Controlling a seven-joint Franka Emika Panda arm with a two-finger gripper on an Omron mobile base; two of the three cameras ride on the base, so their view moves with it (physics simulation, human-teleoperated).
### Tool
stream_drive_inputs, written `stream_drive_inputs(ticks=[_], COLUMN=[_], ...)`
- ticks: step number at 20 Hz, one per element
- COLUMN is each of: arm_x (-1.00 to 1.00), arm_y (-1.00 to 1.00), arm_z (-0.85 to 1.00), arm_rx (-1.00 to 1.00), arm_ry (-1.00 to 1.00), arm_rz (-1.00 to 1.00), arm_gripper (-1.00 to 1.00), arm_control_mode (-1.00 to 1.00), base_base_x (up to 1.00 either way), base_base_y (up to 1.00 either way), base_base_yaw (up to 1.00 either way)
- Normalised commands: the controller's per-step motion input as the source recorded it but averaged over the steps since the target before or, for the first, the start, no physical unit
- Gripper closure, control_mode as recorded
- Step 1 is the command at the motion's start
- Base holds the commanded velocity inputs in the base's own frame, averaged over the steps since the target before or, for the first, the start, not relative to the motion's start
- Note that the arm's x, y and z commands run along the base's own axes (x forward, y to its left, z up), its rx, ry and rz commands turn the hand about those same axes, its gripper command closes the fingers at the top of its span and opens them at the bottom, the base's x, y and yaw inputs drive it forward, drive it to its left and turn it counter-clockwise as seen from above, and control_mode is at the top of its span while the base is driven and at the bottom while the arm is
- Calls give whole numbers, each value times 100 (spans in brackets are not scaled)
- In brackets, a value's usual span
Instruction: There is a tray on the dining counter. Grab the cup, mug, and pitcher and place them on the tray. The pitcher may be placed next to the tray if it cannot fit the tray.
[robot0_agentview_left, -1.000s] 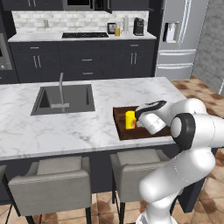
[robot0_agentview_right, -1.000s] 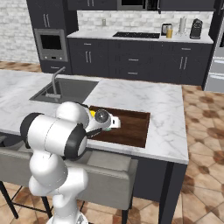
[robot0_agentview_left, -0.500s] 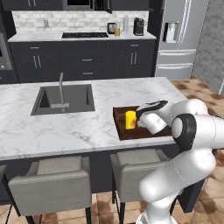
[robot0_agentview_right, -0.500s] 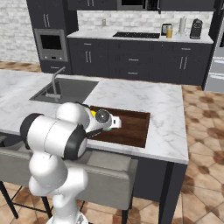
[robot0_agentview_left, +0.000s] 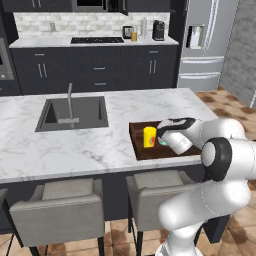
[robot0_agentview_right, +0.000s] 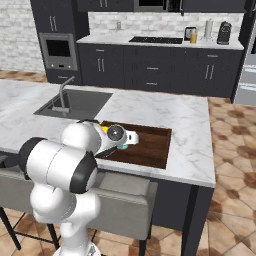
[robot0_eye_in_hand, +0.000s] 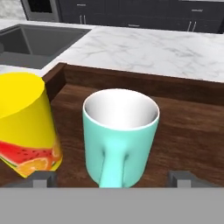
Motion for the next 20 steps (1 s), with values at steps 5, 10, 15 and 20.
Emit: stream_drive_inputs(ticks=[5,10,15,20], arm_x=[-1,0,-5,-17], arm_y=[0,-3,-12,-18], arm_z=[67,69,71,72], arm_rx=[0,0,0,0], arm_ry=[1,6,8,10], arm_rz=[0,0,0,-2], arm_gripper=[-100,-100,-100,-100], arm_control_mode=[-100,-100,-100,-100], base_base_x=[0,0,0,0], base_base_y=[0,0,0,0], base_base_yaw=[0,0,0,0])
